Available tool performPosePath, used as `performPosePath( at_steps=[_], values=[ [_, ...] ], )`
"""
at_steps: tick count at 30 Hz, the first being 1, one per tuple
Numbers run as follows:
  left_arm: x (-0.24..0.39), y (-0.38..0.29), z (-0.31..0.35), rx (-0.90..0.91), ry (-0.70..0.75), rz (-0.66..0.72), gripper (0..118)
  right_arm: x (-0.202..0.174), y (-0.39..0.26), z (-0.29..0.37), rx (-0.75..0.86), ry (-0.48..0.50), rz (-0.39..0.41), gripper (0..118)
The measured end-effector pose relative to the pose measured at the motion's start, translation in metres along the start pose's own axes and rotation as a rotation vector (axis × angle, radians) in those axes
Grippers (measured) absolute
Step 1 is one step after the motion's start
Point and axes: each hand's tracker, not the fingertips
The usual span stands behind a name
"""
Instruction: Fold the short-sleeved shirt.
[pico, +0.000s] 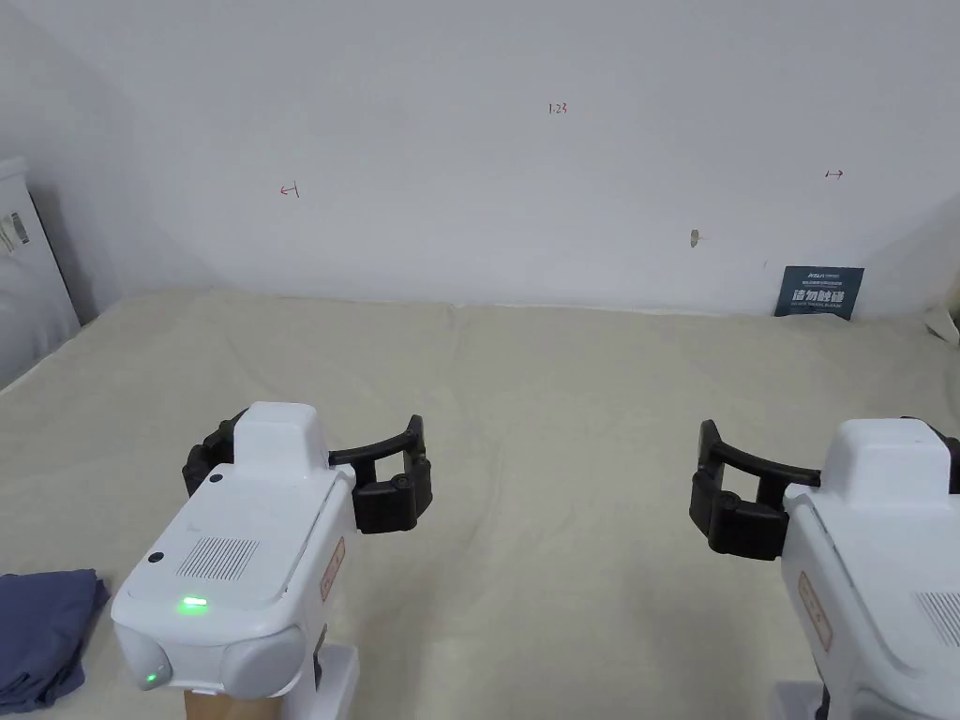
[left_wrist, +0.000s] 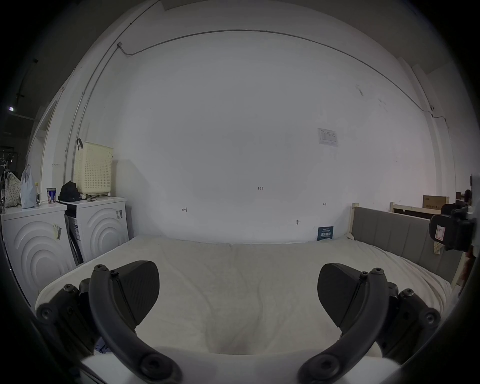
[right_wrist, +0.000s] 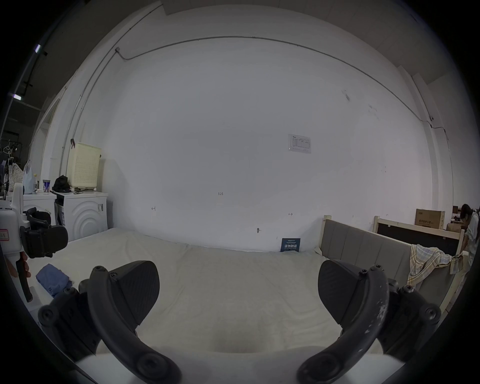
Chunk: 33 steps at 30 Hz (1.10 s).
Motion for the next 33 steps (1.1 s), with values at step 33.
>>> performPosePath(
  at_steps=[33],
  values=[
    [-0.0024,0.0012,0.0029,-0.007,0.000,0.002,118,0.0003,0.0042,-0.0007,-0.020,0.004,-0.024,118]
  ],
)
